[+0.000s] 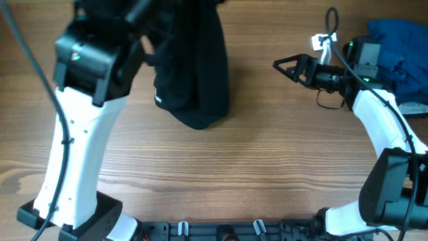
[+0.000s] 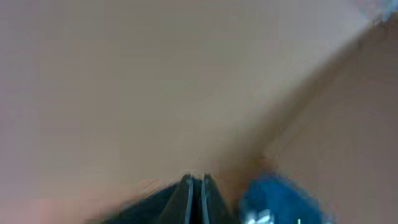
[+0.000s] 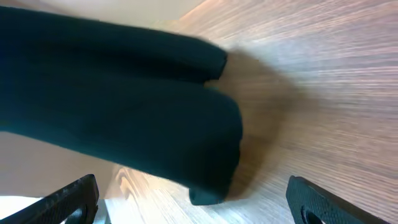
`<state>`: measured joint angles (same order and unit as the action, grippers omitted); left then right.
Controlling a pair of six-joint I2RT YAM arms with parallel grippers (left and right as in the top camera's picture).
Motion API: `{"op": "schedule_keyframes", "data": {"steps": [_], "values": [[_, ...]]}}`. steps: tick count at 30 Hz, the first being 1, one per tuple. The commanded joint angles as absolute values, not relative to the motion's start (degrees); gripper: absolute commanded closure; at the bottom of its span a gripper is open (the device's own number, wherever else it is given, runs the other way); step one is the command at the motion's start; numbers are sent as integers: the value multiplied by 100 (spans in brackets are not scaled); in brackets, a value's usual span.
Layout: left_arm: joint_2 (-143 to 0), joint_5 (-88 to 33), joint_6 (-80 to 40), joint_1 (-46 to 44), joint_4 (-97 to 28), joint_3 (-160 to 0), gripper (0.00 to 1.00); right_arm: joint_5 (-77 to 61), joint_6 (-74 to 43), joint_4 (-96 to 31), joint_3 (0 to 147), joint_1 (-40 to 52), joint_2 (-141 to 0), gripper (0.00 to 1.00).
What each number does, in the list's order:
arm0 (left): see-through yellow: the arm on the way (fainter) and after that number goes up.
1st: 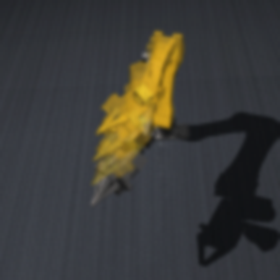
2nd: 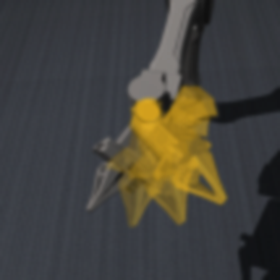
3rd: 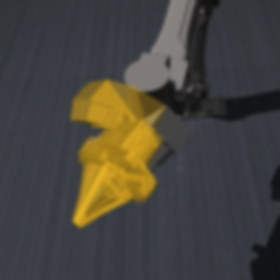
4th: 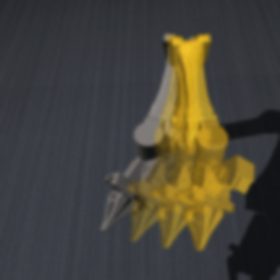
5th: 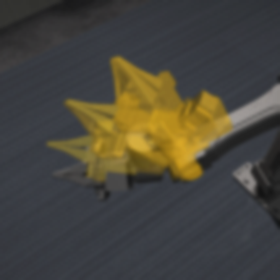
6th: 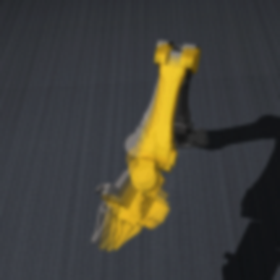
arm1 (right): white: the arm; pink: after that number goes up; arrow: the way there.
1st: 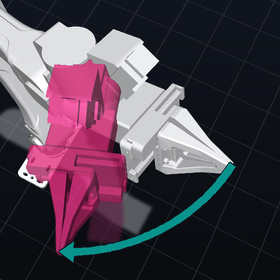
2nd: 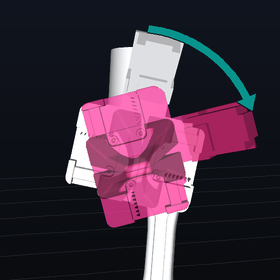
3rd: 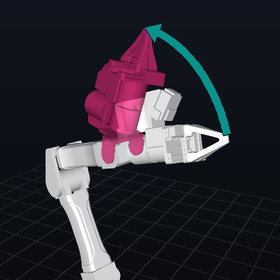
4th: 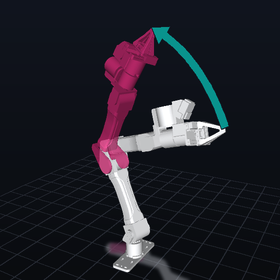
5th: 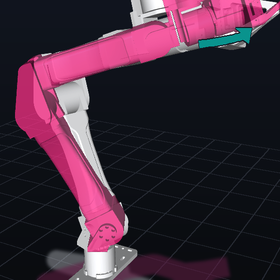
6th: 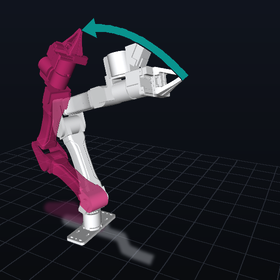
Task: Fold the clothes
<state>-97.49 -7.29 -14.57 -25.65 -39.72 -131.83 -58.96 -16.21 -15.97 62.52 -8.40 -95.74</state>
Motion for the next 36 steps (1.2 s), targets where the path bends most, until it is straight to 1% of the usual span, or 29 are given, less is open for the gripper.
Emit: {"op": "schedule_keyframes", "data": {"steps": [1,3,6,9,14,18,21,28,34,36], "values": [[-9603,-123,-1557,-2401,-5769,-13244,96,-6036,-1297,-1730,6309,-856,-9579,2],[-9564,399,-1791,-2130,-6659,-13244,96,-5961,-1282,-1717,6309,-825,-9579,1],[-9546,823,-2047,-1645,-7441,-13244,96,-5929,-1291,-1688,6309,-766,-9579,1],[-9550,1275,-2045,-987,-8095,-13242,96,-5776,-1308,-1693,6309,-615,-9581,1],[-9581,2237,-2045,-40,-8731,-13233,96,-5321,-1382,-1632,6309,-134,-9585,1],[-9581,2340,-2043,528,-8825,-13233,96,-5022,-1695,-1295,6309,283,-9638,1],[-9596,2344,-2040,676,-8836,-13233,96,-4775,-2003,-956,6309,633,-9741,0],[-9679,2294,-2038,674,-8884,-13233,96,-3885,-2418,-379,6309,1393,-10197,1],[-9837,1885,-2038,661,-8879,-13233,96,-3264,-2574,268,6311,2047,-10619,5],[-9913,1841,-2038,661,-8884,-13233,96,-3048,-2622,613,6311,2276,-10700,7]]}}
